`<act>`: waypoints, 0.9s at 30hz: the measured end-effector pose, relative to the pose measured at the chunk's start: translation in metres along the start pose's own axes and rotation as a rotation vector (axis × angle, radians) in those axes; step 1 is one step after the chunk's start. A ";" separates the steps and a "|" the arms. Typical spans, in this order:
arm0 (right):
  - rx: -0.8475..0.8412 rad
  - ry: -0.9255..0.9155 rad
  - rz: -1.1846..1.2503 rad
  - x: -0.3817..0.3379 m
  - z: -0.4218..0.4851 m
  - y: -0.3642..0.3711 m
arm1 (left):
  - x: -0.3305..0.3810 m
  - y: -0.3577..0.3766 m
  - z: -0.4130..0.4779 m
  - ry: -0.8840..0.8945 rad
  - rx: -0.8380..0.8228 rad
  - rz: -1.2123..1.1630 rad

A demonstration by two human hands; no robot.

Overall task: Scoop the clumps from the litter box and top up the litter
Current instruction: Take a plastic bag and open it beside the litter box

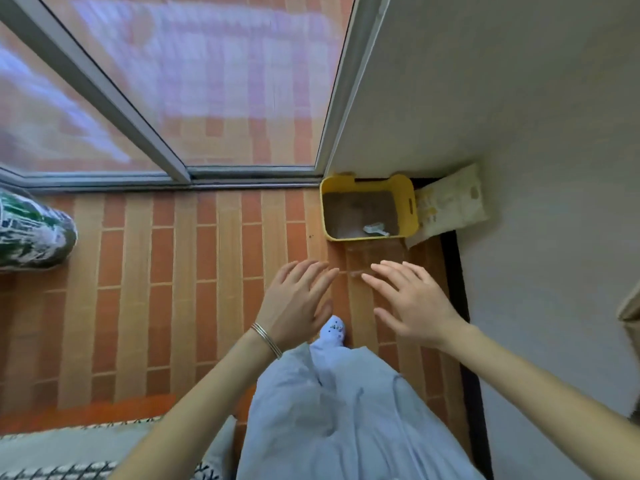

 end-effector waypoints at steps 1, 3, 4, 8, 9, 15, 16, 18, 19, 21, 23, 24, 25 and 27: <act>-0.028 -0.024 -0.007 0.002 0.001 0.006 | 0.002 0.004 0.000 -0.014 -0.004 0.002; -0.061 -0.048 -0.014 0.007 0.003 0.014 | 0.006 0.013 0.001 -0.021 -0.023 0.006; -0.061 -0.042 -0.011 0.010 0.005 0.015 | 0.006 0.017 0.003 -0.019 -0.032 0.008; -0.017 -0.028 0.042 0.028 0.011 0.025 | 0.000 0.035 0.025 -0.033 -0.037 0.029; -0.019 -0.037 0.037 0.035 0.015 0.030 | -0.002 0.041 0.032 -0.042 -0.045 0.030; -0.015 -0.076 0.050 0.087 0.029 0.061 | 0.001 0.093 0.060 -0.118 -0.099 0.045; -0.011 -0.098 0.049 0.096 0.031 0.066 | 0.004 0.104 0.064 -0.134 -0.102 0.048; -0.019 -0.150 0.041 0.117 0.034 0.079 | 0.013 0.128 0.073 -0.166 -0.107 0.042; -0.033 -0.175 0.035 0.129 0.035 0.088 | 0.018 0.143 0.077 -0.180 -0.114 0.037; -0.062 -0.210 0.017 0.156 0.035 0.108 | 0.031 0.174 0.086 -0.206 -0.121 0.031; -0.067 -0.226 0.001 0.187 0.038 0.126 | 0.044 0.208 0.099 -0.209 -0.136 0.026; -0.064 -0.219 0.005 0.204 0.041 0.136 | 0.049 0.225 0.108 -0.205 -0.136 0.020; -0.073 -0.197 0.016 0.222 0.044 0.149 | 0.054 0.241 0.117 -0.200 -0.129 0.008; -0.099 -0.124 0.029 0.258 0.049 0.180 | 0.062 0.277 0.134 -0.176 -0.126 0.001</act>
Point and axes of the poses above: each hand's wrist, its own z-axis towards the middle knuckle, its own y-axis out of the palm, x = y × z, the point moved 10 cm from there along z, towards the middle knuckle, and after that the axes turned 6 degrees about z, right-handed, at the moved point
